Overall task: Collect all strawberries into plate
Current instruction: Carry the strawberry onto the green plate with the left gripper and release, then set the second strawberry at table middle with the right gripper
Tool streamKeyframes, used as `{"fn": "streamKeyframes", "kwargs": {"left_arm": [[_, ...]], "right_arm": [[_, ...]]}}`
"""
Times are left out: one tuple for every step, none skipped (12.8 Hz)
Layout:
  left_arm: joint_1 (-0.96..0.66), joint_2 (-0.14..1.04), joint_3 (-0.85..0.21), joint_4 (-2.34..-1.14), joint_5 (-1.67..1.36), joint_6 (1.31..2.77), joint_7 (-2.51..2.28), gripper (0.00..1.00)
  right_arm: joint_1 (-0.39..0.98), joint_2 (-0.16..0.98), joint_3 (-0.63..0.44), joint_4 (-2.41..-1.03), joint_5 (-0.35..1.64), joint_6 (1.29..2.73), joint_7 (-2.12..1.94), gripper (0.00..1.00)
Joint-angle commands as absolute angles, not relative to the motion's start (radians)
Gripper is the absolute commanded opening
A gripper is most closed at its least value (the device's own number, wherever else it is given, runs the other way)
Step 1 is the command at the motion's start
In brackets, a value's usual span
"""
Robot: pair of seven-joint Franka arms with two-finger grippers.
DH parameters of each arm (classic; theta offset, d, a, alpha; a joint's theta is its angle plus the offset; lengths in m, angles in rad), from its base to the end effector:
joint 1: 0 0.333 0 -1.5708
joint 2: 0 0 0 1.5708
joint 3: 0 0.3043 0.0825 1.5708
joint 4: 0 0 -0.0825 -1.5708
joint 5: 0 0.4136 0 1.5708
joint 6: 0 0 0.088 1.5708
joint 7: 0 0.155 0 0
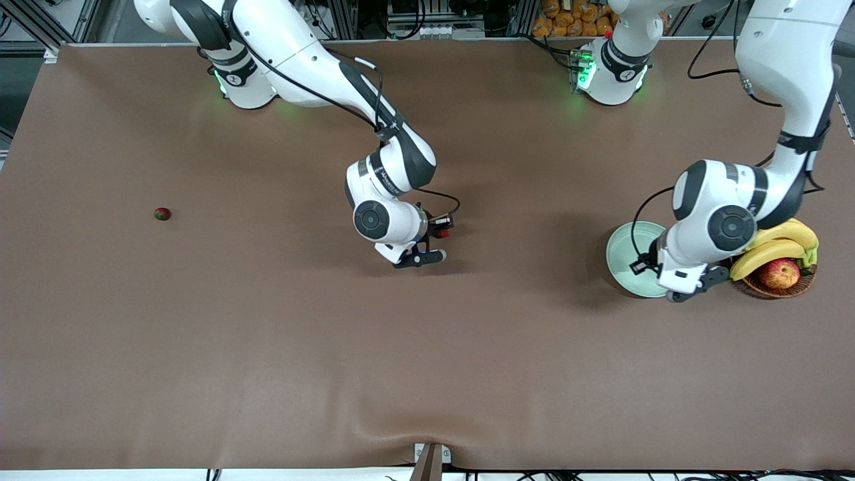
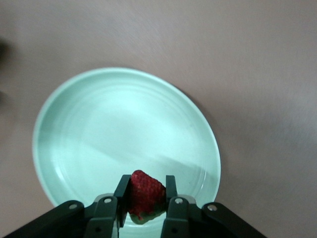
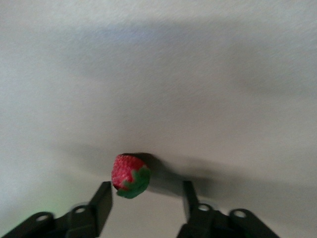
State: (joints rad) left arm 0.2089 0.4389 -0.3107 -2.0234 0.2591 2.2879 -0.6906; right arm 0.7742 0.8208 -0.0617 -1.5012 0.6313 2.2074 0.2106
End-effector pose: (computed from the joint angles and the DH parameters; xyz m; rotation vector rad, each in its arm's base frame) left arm 0.5906 -0.0529 0.1473 -2.9684 -0.6353 0.1711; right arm 0.5116 0.5033 0.1032 -2.7641 -0.1510 0.4054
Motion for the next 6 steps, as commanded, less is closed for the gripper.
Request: {"fn": "streamKeyframes", "kwargs": {"left_arm": [[0.245, 0.46, -0.322, -2.039, 0.284, 2.327, -0.567, 0.14], [0.258, 0.46, -0.322, -2.037, 0.284, 2.329, -0.511, 0.54], [0.262, 0.457, -0.322, -2.034, 0.282, 2.327, -0.476, 1.0], [0.261, 0.446, -0.324, -2.034, 0.281, 2.326, -0.477, 1.0], [0.256, 0.431, -0.325, -2.031, 0.275, 2.321, -0.483, 1.0], [0.255, 0.422, -0.345, -2.028, 0.264, 2.309, -0.489, 1.0]], "right_arm": [[0.74, 0.798, -0.064, -1.486, 0.597, 2.195, 0.221, 0.8], [0.712, 0.766, -0.064, -1.493, 0.595, 2.178, 0.222, 0.8], [0.674, 0.727, -0.066, -1.493, 0.595, 2.114, 0.227, 0.8], [0.628, 0.685, -0.071, -1.496, 0.592, 2.047, 0.226, 0.8], [0.574, 0.639, -0.078, -1.511, 0.575, 1.987, 0.225, 0.81], [0.505, 0.593, -0.078, -1.534, 0.53, 1.926, 0.224, 0.83]]}}
